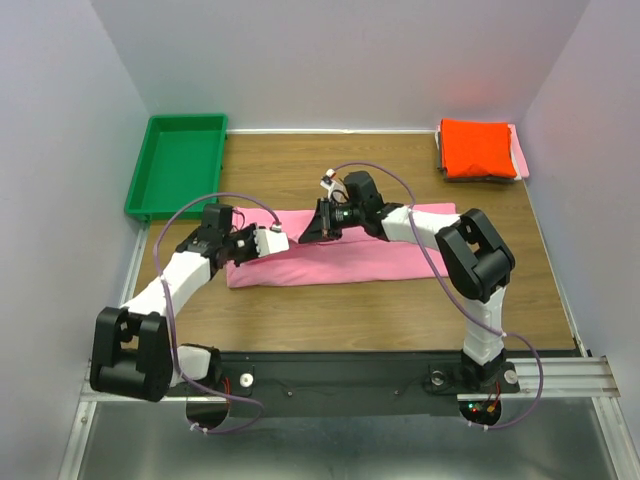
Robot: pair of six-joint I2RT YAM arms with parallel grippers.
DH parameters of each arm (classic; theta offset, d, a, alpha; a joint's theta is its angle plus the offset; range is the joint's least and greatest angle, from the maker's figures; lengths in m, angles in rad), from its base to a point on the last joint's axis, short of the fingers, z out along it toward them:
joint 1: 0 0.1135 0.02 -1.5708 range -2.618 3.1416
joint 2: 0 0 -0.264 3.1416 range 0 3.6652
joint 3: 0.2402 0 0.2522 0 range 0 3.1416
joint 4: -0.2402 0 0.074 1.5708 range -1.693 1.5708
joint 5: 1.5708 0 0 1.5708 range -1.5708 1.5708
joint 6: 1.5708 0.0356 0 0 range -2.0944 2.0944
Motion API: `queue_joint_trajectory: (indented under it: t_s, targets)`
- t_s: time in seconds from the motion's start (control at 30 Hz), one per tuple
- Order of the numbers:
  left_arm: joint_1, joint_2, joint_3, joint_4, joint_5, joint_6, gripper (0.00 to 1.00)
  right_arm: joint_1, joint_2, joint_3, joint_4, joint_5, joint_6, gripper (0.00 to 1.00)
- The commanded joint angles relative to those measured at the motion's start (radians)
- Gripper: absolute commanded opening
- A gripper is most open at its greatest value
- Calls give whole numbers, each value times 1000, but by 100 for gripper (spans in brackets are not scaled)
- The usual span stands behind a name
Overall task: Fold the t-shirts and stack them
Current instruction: Fold the tshirt
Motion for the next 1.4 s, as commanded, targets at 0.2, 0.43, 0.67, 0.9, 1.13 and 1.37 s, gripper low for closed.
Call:
queue_joint_trajectory:
  t_s: [0.2,0.43,0.67,0.9,1.13,1.37]
  targets:
    - [45,201,195,-11,-1,18,14,-24,67,86,39,32,-24,1]
    - [73,327,335,-36,13,-2,5,-38,115,100,55,47,-16,1]
    - [75,419,432,-38,8,-31,6,-56,127,92,74,64,-1,1]
    - [73,487,484,-45,1,-46,18,-79,141,92,89,67,24,1]
    - [101,516,556,-97,4,-103,43,-108,141,101,86,64,41,34]
    - [162,444,579,-110,65,-259,45,-215,46,107,10,73,-39,66]
